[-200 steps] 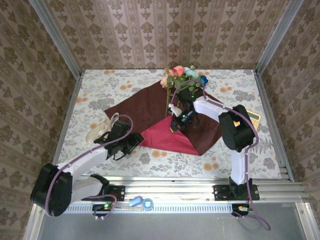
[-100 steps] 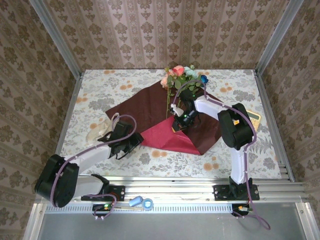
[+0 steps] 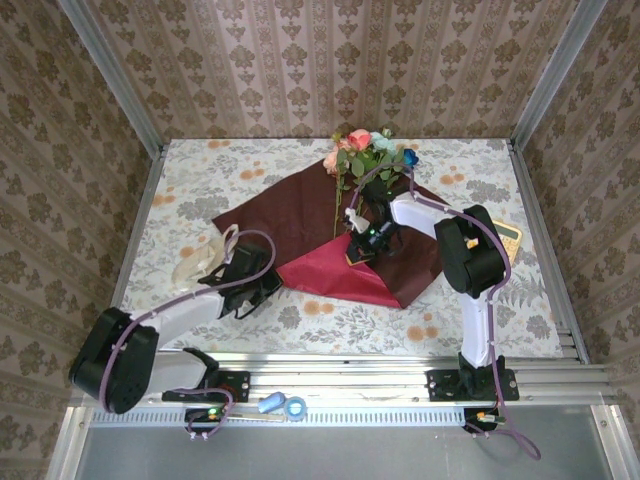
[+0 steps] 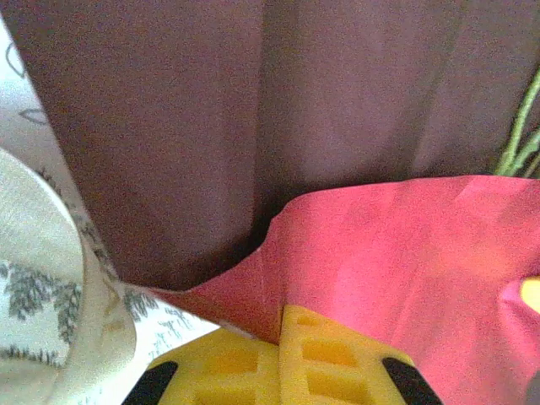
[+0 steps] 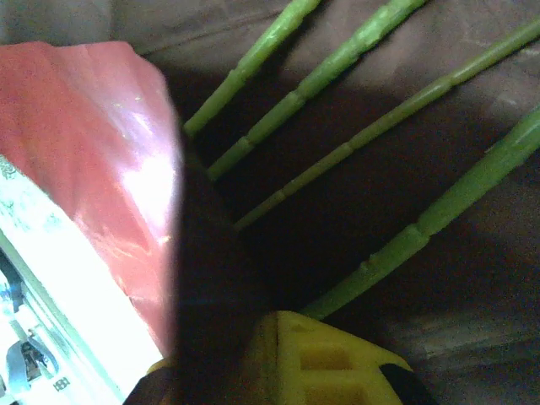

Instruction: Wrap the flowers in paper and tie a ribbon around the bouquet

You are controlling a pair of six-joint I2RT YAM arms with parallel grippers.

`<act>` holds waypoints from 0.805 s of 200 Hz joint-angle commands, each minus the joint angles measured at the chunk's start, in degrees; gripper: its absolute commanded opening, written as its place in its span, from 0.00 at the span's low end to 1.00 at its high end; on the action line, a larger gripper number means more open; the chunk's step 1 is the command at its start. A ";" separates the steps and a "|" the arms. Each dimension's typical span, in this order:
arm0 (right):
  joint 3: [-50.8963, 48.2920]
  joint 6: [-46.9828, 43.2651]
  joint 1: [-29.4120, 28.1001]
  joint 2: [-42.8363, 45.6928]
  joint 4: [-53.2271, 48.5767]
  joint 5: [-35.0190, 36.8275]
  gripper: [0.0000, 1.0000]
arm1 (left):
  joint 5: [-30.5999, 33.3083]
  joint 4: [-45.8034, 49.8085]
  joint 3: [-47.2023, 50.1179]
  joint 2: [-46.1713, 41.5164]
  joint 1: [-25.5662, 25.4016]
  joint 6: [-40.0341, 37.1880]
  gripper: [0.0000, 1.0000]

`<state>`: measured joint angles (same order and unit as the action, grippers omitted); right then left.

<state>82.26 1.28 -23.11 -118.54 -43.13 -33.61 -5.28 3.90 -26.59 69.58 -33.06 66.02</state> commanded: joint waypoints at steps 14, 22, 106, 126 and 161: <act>-3.78 9.41 0.23 8.22 4.61 6.64 0.31 | 0.94 5.11 1.58 -5.41 -1.13 5.71 0.00; -4.36 11.73 0.25 10.10 4.87 8.65 0.35 | 0.67 5.91 1.55 -6.26 -1.13 6.34 0.00; -23.95 63.09 -7.41 34.57 10.70 18.90 0.48 | -2.31 6.48 0.06 -4.89 -1.22 5.66 0.00; -32.59 81.39 -15.87 38.01 24.86 19.02 0.48 | -2.68 7.71 -0.63 -5.65 -1.34 4.89 0.00; -43.57 110.05 -26.67 33.74 56.22 27.47 0.51 | -4.61 8.62 -0.32 -6.97 -1.46 4.56 0.00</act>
<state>43.29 83.48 -45.84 -81.47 -12.01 -13.52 -7.77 10.31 -26.00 64.10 -34.11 71.75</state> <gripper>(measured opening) 0.507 0.062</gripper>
